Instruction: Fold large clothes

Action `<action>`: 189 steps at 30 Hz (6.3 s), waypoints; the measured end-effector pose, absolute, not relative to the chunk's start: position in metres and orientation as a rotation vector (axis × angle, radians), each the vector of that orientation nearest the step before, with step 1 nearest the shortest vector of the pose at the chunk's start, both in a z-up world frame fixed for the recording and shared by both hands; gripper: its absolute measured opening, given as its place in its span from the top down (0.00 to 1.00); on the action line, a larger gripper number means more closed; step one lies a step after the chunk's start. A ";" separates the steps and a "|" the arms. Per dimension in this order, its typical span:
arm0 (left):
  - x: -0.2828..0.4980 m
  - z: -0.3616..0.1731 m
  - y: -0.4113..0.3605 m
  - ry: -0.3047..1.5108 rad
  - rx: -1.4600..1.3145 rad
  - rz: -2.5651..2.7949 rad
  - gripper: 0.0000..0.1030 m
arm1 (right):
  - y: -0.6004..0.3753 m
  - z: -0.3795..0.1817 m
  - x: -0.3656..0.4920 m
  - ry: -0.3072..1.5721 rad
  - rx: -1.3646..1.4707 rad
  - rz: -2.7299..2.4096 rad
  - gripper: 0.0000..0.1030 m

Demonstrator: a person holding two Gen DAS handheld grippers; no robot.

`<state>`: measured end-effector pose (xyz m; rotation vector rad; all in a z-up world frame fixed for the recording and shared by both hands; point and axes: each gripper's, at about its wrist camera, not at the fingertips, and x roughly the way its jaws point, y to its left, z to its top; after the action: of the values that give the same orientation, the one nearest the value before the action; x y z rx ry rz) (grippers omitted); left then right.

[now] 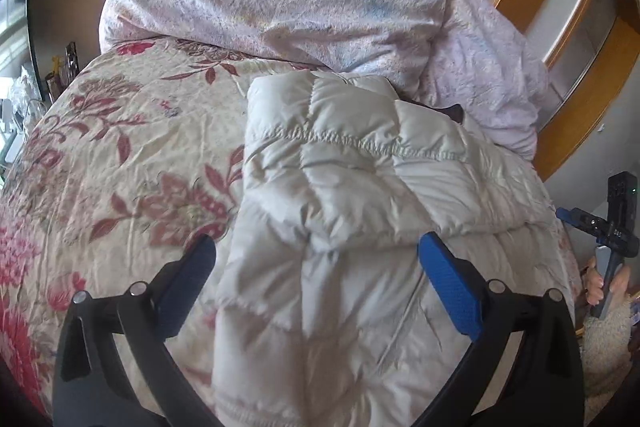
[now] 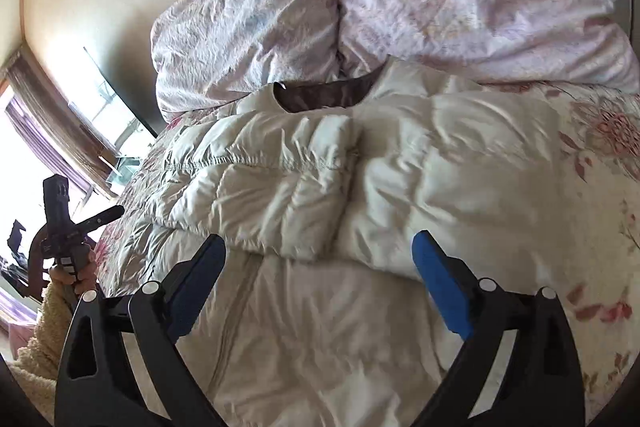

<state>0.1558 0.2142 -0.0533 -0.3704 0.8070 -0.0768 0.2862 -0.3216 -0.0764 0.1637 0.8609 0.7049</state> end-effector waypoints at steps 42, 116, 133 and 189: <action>0.000 -0.146 0.204 0.956 -0.696 -0.276 0.48 | -0.474 -0.206 0.172 1.143 0.613 0.868 0.27; 0.338 0.010 0.259 0.389 -0.547 0.239 0.20 | -0.324 -0.021 0.445 0.406 0.523 0.186 0.13; 0.313 -0.026 0.104 0.528 0.011 0.168 0.03 | -0.182 -0.071 0.417 0.625 -0.205 0.384 0.14; 0.452 -0.096 0.203 0.858 -0.190 0.481 0.02 | -0.234 -0.147 0.538 0.842 -0.026 0.025 0.01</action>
<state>0.4522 0.2029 -0.0959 -0.1903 0.8576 0.4807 0.5385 -0.2337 -0.1466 -0.0259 0.8417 0.0253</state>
